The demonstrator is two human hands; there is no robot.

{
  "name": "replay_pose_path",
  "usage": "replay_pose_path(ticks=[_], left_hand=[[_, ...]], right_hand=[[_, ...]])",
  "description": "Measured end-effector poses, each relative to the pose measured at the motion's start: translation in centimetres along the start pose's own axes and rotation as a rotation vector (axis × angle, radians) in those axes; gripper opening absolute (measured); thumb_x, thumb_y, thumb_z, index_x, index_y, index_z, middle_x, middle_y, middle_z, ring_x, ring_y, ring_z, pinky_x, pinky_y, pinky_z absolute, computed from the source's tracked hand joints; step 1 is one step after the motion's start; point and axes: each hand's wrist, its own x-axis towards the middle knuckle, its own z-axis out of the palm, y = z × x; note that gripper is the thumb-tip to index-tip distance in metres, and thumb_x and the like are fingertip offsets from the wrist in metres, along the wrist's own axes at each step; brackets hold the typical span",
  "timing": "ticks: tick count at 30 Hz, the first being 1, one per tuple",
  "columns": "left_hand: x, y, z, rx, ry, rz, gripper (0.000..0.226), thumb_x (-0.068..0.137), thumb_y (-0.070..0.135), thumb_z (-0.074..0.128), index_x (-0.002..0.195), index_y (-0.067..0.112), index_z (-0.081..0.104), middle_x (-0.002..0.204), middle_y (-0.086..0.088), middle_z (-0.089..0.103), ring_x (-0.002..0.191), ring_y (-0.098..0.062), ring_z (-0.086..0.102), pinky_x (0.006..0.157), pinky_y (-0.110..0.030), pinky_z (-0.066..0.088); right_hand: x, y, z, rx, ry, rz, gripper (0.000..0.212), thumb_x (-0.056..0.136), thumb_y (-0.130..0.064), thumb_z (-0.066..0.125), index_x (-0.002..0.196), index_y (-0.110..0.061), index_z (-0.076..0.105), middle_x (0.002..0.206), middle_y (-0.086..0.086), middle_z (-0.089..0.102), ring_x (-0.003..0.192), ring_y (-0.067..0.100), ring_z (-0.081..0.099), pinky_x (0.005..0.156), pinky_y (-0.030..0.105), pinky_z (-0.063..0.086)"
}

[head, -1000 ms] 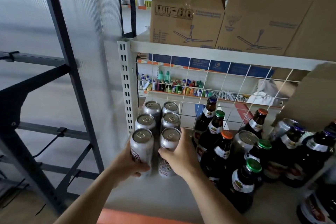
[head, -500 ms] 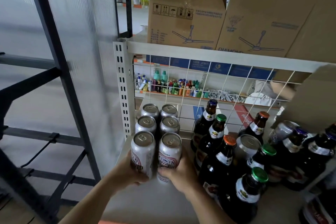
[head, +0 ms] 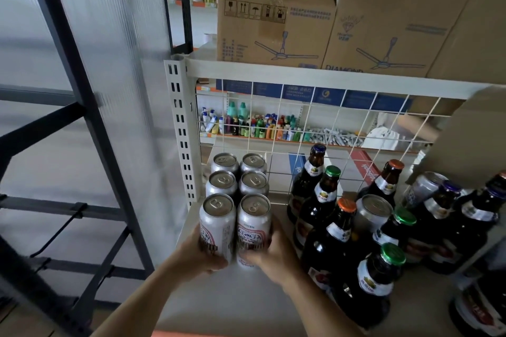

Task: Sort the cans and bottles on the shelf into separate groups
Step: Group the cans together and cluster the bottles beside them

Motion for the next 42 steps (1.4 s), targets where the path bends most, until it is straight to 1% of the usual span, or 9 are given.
replay_pose_path(ticks=[6, 10, 13, 18, 22, 25, 29, 36, 42], left_hand=[[0.0, -0.4, -0.1, -0.011, -0.007, 0.014, 0.068, 0.058, -0.003, 0.081, 0.112, 0.019, 0.046, 0.086, -0.009, 0.068, 0.071, -0.019, 0.066, 0.055, -0.033, 0.055], [-0.1, -0.9, 0.1, -0.006, 0.023, 0.004, 0.078, 0.041, 0.018, 0.080, 0.112, 0.012, 0.049, 0.083, -0.012, 0.067, 0.068, -0.018, 0.062, 0.052, -0.033, 0.052], [-0.8, -0.8, 0.2, 0.005, 0.055, -0.004, 0.081, 0.040, 0.022, 0.082, 0.113, 0.016, 0.049, 0.089, -0.011, 0.068, 0.072, -0.018, 0.063, 0.057, -0.037, 0.056], [-3.6, -1.1, -0.2, 0.115, 0.229, -0.117, 0.102, 0.054, 0.029, 0.087, 0.142, 0.021, 0.036, 0.133, -0.007, 0.052, 0.121, -0.026, 0.050, 0.097, -0.041, 0.044], [-7.7, 0.5, 0.5, 0.237, 0.373, -0.082, 0.033, 0.076, 0.023, 0.077, 0.107, 0.017, 0.069, 0.092, 0.001, 0.072, 0.082, -0.018, 0.065, 0.073, -0.034, 0.051], [-9.4, 3.2, 2.4, 0.306, 0.317, 0.011, 0.013, 0.077, 0.026, 0.075, 0.089, 0.029, 0.071, 0.078, 0.009, 0.072, 0.076, -0.011, 0.066, 0.069, -0.029, 0.050], [-10.7, 7.4, 5.7, 0.328, 0.173, 0.186, 0.006, 0.078, 0.033, 0.072, 0.081, 0.035, 0.067, 0.075, 0.023, 0.069, 0.070, 0.006, 0.064, 0.067, -0.019, 0.051], [-10.8, 12.1, 11.0, 0.260, 0.027, 0.513, 0.011, 0.083, 0.028, 0.068, 0.094, 0.027, 0.066, 0.080, 0.013, 0.069, 0.076, 0.003, 0.065, 0.065, -0.012, 0.048], [-9.7, 13.9, 13.4, 0.112, 0.092, 0.568, 0.024, 0.078, 0.028, 0.059, 0.101, 0.022, 0.066, 0.089, 0.010, 0.072, 0.081, -0.002, 0.069, 0.073, -0.033, 0.057]], right_hand=[[-3.1, -0.9, -0.1, -0.153, -0.010, 0.054, 0.081, 0.075, -0.024, 0.078, 0.141, -0.028, 0.031, 0.134, -0.011, 0.054, 0.119, 0.005, 0.054, 0.081, 0.005, 0.041], [-6.3, -3.3, -0.5, -0.376, 0.078, -0.114, 0.088, 0.088, -0.030, 0.064, 0.154, -0.013, 0.008, 0.158, 0.003, 0.025, 0.144, 0.013, 0.026, 0.105, 0.006, 0.013], [-8.1, -6.4, -2.1, -0.349, 0.152, -0.295, 0.078, 0.086, -0.025, 0.061, 0.152, -0.014, 0.022, 0.149, 0.004, 0.041, 0.135, 0.016, 0.042, 0.109, 0.016, 0.029], [-9.8, -11.3, -7.7, -0.377, 0.294, -0.497, 0.046, 0.088, -0.024, 0.061, 0.132, -0.013, 0.054, 0.127, 0.000, 0.062, 0.116, 0.009, 0.055, 0.098, 0.022, 0.045], [-10.0, -12.5, -12.9, -0.371, 0.407, -0.482, 0.027, 0.088, -0.022, 0.064, 0.114, -0.014, 0.066, 0.109, -0.003, 0.069, 0.099, 0.004, 0.063, 0.087, 0.016, 0.048], [-9.3, -12.3, -16.0, -0.398, 0.453, -0.405, 0.024, 0.089, -0.022, 0.064, 0.112, -0.016, 0.067, 0.105, -0.005, 0.069, 0.096, 0.004, 0.063, 0.084, 0.019, 0.051], [-9.0, -11.1, -17.5, -0.405, 0.412, -0.321, 0.026, 0.089, -0.025, 0.065, 0.113, -0.016, 0.066, 0.102, -0.003, 0.069, 0.095, 0.009, 0.064, 0.087, 0.033, 0.054], [-10.6, -6.8, -15.8, -0.290, 0.351, -0.336, 0.031, 0.088, -0.025, 0.066, 0.118, -0.018, 0.062, 0.103, -0.006, 0.067, 0.087, 0.000, 0.063, 0.078, 0.014, 0.049], [-11.6, -3.0, -14.5, -0.184, 0.370, -0.310, 0.026, 0.081, -0.020, 0.075, 0.094, -0.033, 0.058, 0.080, -0.012, 0.069, 0.070, 0.001, 0.067, 0.063, 0.019, 0.050]])
